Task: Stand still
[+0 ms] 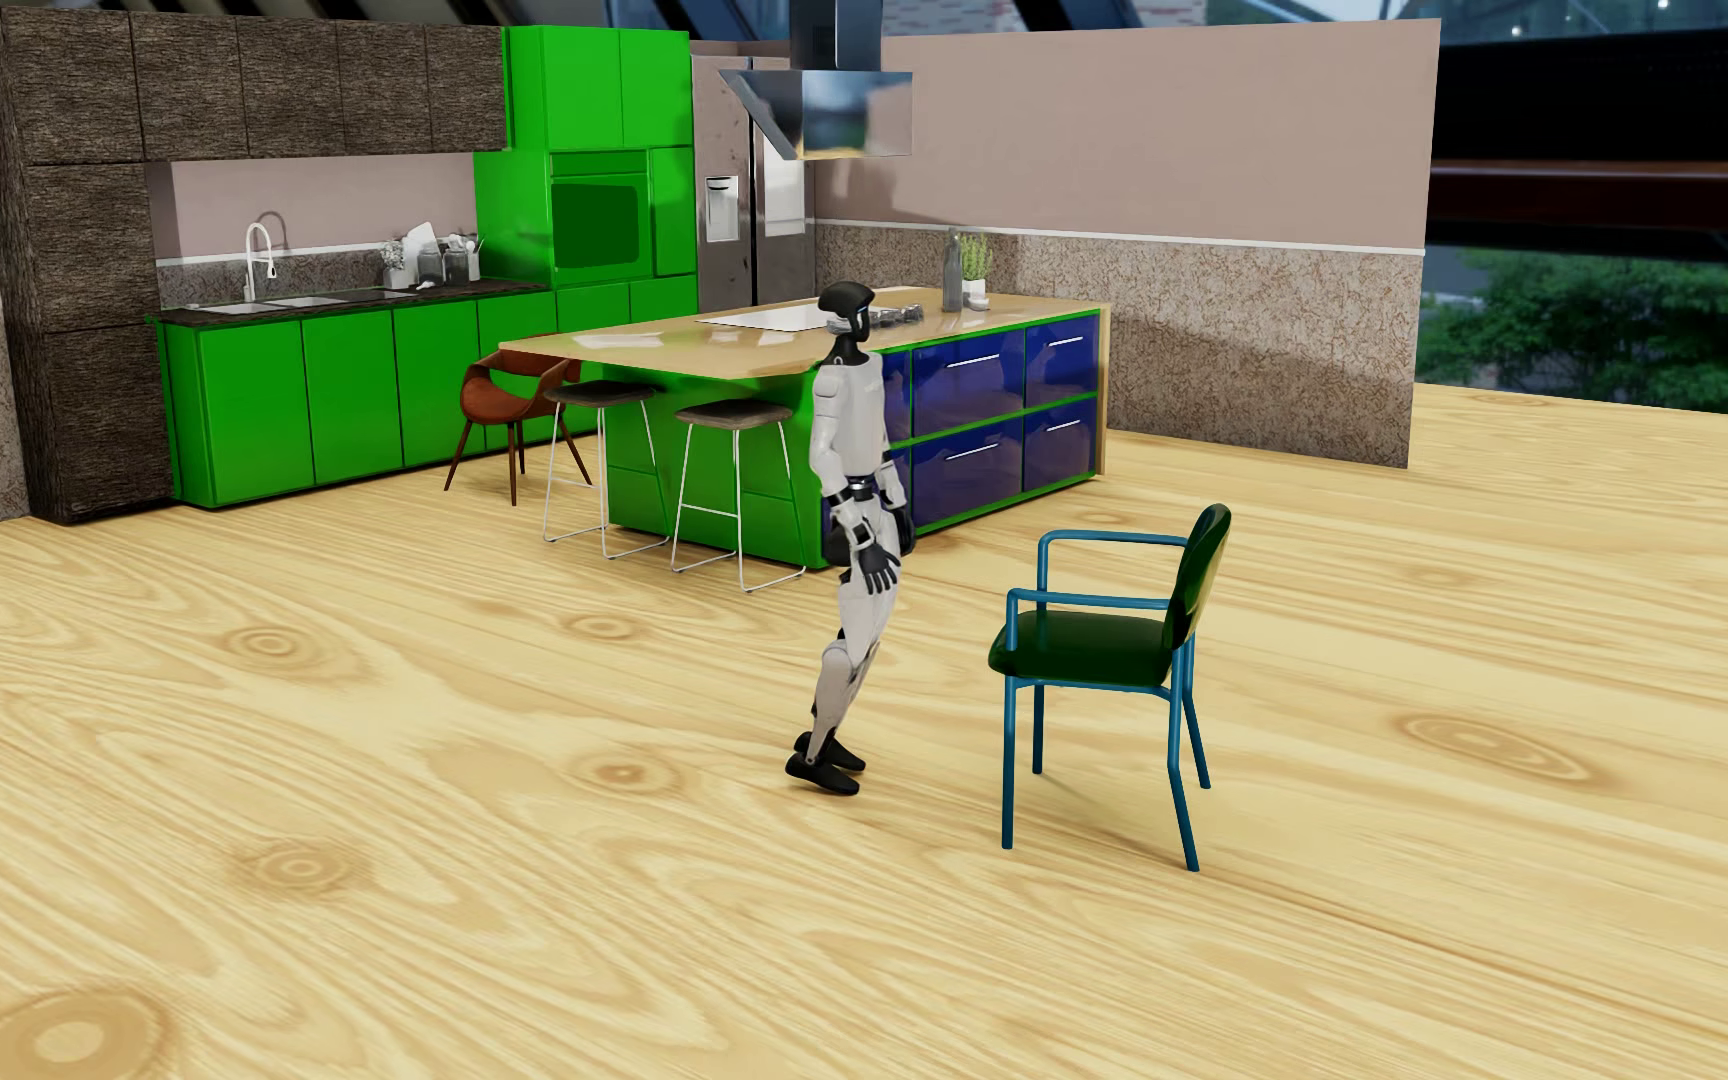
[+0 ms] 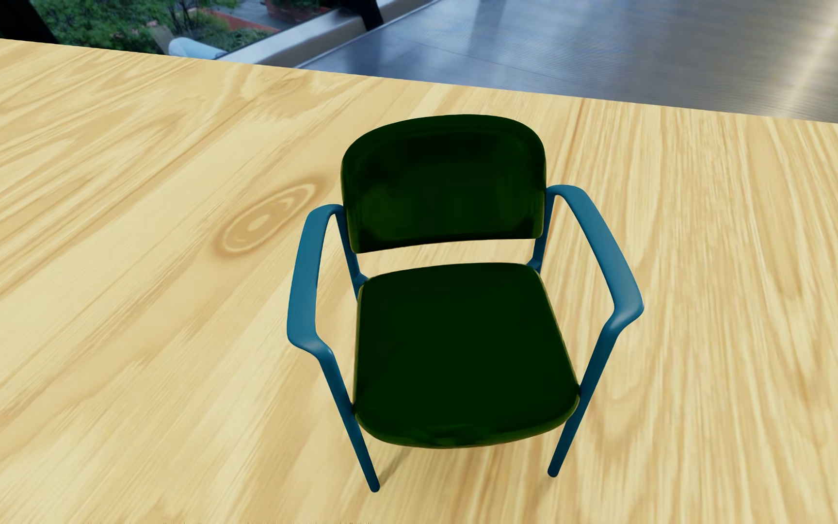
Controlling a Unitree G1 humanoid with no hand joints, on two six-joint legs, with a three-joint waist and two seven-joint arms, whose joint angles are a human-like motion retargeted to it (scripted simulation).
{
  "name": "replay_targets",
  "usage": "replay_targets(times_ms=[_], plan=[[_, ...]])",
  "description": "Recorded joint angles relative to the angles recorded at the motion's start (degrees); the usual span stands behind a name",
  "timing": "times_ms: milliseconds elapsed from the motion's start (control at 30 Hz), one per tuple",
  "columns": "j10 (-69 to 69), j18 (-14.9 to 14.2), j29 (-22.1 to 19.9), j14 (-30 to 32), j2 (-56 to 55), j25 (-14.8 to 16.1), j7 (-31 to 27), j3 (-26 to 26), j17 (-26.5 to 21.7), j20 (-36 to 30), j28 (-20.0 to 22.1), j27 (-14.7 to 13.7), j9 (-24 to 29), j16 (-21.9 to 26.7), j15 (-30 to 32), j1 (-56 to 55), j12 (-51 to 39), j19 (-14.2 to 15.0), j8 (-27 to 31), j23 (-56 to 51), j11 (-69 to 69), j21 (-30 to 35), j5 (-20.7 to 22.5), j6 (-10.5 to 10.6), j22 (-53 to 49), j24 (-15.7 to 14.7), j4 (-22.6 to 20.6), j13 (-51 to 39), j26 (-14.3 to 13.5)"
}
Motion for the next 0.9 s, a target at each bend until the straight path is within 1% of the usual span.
replay_targets(times_ms=[100,367,467,500,567,700,900], plan=[[0.4,0.0,0.0,0.0,0.0,0.0,0.0,0.0,0.0,-0.9,0.0,0.0,0.1,0.3,0.3,-0.1,0.4,0.0,0.0,-0.6,0.2,0.1,-0.2,0.1,-0.1,0.0,0.0,0.0,0.0],[0.2,0.0,0.0,0.1,-0.3,0.0,0.0,0.1,-0.1,-0.8,0.0,0.0,0.2,0.4,0.2,-0.1,0.5,0.0,0.0,-0.2,0.3,1.0,0.0,0.3,0.0,0.0,0.0,0.6,0.0],[0.0,0.0,0.0,0.2,0.2,0.0,0.0,-0.7,-0.3,-0.6,0.0,0.0,0.4,0.0,0.1,0.4,0.6,0.0,0.0,-0.1,0.2,1.3,0.2,0.3,0.0,0.0,0.2,0.8,0.0],[0.0,0.0,0.0,0.3,-0.5,0.0,0.0,-0.4,-0.1,-0.7,0.0,0.0,0.3,0.0,0.1,0.0,0.4,0.0,0.0,0.1,0.6,1.0,-0.2,0.0,-0.3,0.0,-0.2,0.7,0.0],[-0.2,0.0,0.0,0.3,0.1,0.0,0.0,-0.8,-0.2,0.0,0.0,0.0,0.4,-0.1,0.2,0.5,0.5,0.0,0.0,0.3,0.3,1.3,0.0,0.1,-0.2,0.0,-0.1,0.8,0.0],[-0.9,0.0,0.0,0.8,0.0,0.0,0.0,-0.2,-0.1,-0.1,0.0,0.0,0.7,-0.2,-0.2,0.9,0.2,0.0,0.0,0.2,0.4,0.8,0.2,0.0,0.2,0.0,-0.1,0.5,0.0],[-1.1,0.0,0.0,1.1,0.5,0.0,0.0,-1.0,-0.1,-0.3,0.0,0.0,-0.1,-0.1,-0.7,0.3,0.4,0.0,0.0,0.0,-1.0,1.1,0.3,0.1,0.2,0.0,0.2,0.4,0.0]])
